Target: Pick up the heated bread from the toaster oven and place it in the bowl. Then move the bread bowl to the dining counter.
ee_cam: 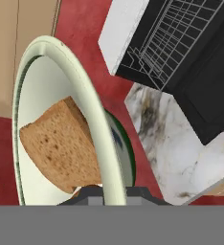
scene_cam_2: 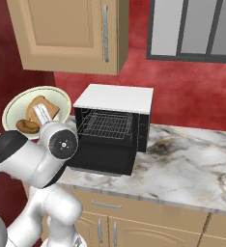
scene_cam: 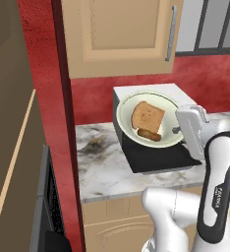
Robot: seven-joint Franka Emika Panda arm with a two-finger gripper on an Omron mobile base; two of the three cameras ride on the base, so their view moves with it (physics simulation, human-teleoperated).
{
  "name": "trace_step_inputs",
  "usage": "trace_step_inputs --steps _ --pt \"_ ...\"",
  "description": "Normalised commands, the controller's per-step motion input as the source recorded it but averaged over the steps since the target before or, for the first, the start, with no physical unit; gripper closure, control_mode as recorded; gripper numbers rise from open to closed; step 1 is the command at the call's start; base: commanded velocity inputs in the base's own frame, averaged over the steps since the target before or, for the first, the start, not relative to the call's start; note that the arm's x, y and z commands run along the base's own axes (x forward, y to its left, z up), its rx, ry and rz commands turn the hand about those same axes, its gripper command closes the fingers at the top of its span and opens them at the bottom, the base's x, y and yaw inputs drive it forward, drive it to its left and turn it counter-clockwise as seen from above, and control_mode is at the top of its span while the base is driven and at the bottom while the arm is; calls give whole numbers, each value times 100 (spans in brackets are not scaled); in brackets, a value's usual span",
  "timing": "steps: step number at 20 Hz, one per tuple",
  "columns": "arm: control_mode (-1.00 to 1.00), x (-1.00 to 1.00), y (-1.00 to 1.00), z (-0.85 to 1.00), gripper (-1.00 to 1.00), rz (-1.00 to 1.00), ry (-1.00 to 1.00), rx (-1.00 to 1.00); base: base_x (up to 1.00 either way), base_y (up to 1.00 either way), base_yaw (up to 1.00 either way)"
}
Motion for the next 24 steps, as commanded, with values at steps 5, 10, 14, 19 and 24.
trace_step_inputs --steps 5,10,14,19,24 --pt "100 0 0 0 100 0 0 0 0 -2 0" --pt "100 0 0 0 100 0 0 0 0 -54 8" --pt "100 0 0 0 100 0 0 0 -11 -99 22" --pt "100 0 0 0 100 0 0 0 -88 -81 61" --pt "100 0 0 0 100 0 0 0 -76 -10 95"
